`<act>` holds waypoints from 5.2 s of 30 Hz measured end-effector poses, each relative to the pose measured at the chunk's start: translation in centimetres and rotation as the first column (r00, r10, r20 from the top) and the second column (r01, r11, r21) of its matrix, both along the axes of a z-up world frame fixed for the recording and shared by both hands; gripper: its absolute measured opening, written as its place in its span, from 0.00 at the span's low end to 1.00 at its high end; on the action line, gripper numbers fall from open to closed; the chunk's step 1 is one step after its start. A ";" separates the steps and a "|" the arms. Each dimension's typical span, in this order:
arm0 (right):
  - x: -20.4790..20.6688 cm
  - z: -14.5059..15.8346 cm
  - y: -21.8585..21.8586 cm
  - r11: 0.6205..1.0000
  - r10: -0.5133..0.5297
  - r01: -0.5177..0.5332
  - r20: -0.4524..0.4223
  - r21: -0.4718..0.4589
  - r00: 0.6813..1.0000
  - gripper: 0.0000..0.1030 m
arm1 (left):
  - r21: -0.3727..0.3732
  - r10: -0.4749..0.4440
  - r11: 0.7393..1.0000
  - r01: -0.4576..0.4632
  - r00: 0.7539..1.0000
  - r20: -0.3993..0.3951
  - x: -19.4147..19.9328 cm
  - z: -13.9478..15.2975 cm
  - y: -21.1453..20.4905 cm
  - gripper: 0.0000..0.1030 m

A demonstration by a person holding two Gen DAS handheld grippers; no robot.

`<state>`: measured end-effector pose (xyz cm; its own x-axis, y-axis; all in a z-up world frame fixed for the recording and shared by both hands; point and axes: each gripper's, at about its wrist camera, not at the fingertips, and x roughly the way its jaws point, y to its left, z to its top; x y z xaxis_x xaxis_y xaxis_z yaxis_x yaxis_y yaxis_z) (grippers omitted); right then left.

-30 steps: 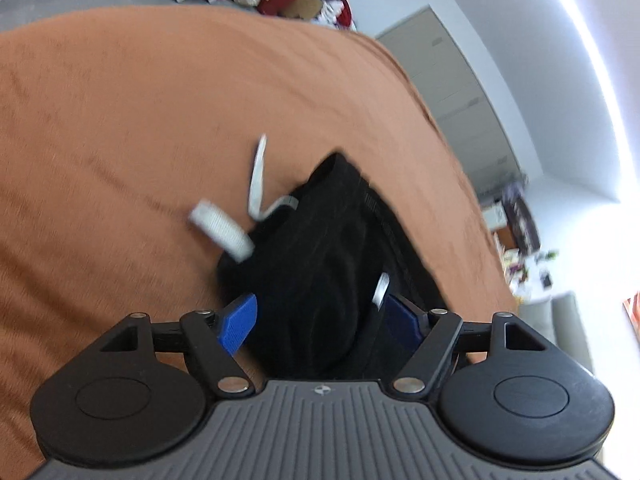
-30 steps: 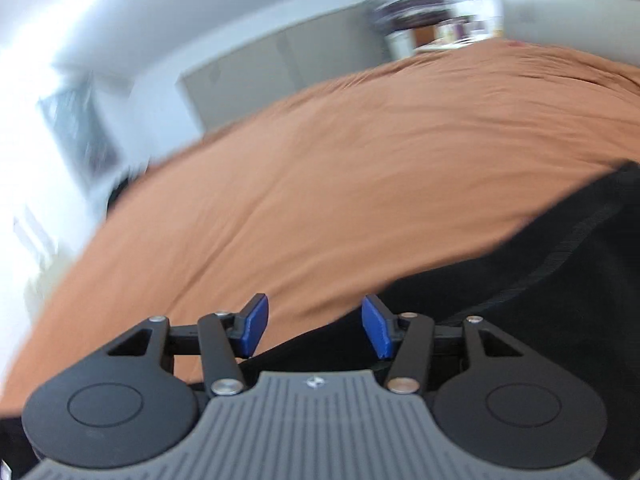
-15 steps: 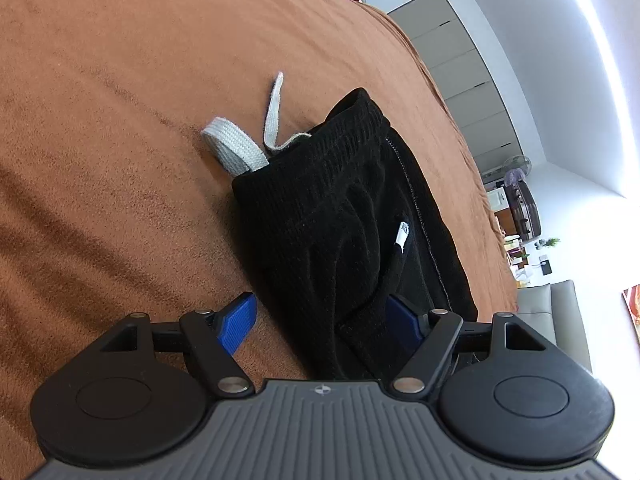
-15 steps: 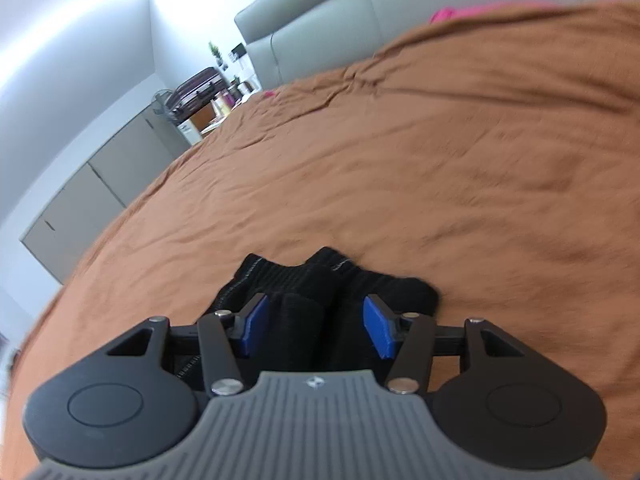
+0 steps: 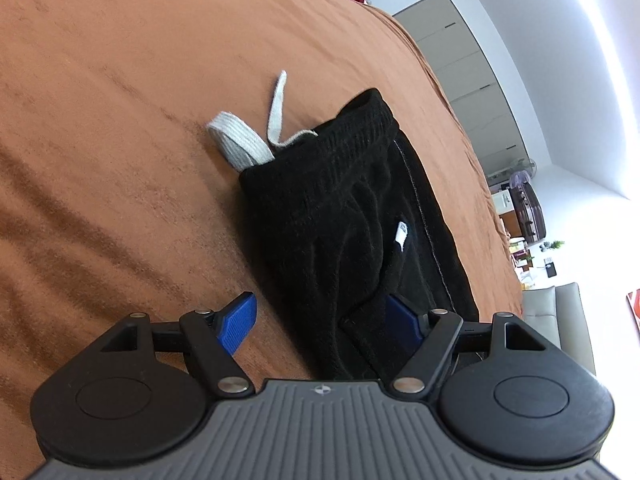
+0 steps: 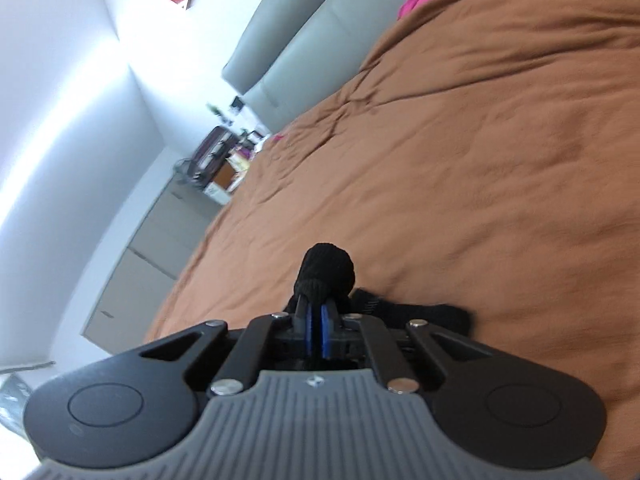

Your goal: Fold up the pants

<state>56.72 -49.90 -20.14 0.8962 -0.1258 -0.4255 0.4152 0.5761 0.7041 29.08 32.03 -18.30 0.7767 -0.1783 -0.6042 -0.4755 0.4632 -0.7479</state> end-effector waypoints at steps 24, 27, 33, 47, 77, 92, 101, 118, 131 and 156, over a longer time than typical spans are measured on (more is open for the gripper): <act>-6.9 -3.1 1.2 0.996 0.085 -0.087 -0.074 -0.024 0.994 0.54 | -0.162 0.100 0.983 -0.086 0.992 0.082 -1.7 -2.5 0.0 0.87; -8.1 -4.2 1.5 0.983 0.177 -0.173 -0.070 0.066 0.982 0.54 | -0.143 0.115 0.985 -0.098 0.987 0.114 -1.7 -2.7 -0.4 0.87; -6.8 -4.3 3.6 0.961 0.277 -0.277 -0.114 0.015 0.954 0.61 | -0.165 0.212 0.969 -0.184 0.962 0.171 -0.3 -3.4 0.1 0.87; -1.1 -3.0 5.4 0.965 0.246 -0.229 -0.140 0.128 0.959 0.10 | -0.388 0.421 0.853 -0.349 0.899 0.119 -1.2 -2.2 2.0 0.34; -10.0 -6.5 8.5 0.964 0.158 -0.135 -0.085 0.227 0.984 0.27 | 0.023 0.282 0.958 -0.287 0.953 0.111 -13.2 3.2 7.8 0.61; -7.9 -7.3 5.9 0.934 0.313 -0.298 -0.047 0.196 0.949 0.31 | 0.308 -0.391 0.889 0.338 0.911 0.129 3.8 11.2 -12.2 0.67; -9.8 -6.9 6.4 0.933 0.318 -0.309 -0.018 0.181 0.948 0.37 | 0.392 -0.798 0.564 0.727 0.601 0.033 19.1 12.6 -33.9 0.67; -10.5 -6.8 6.0 0.915 0.339 -0.340 0.040 0.218 0.940 0.48 | 0.419 -0.848 0.442 0.793 0.521 -0.093 19.6 6.4 -39.1 0.66; -11.5 -1.5 9.9 0.945 0.325 -0.323 0.033 -0.048 0.945 0.13 | 0.339 -0.747 0.587 0.736 0.653 -0.124 17.3 4.3 -31.9 0.66; -20.2 0.2 43.8 -0.258 0.744 -0.626 -0.564 -0.736 0.357 0.19 | 0.051 -0.514 0.857 0.512 0.846 0.143 9.6 4.2 -17.0 0.69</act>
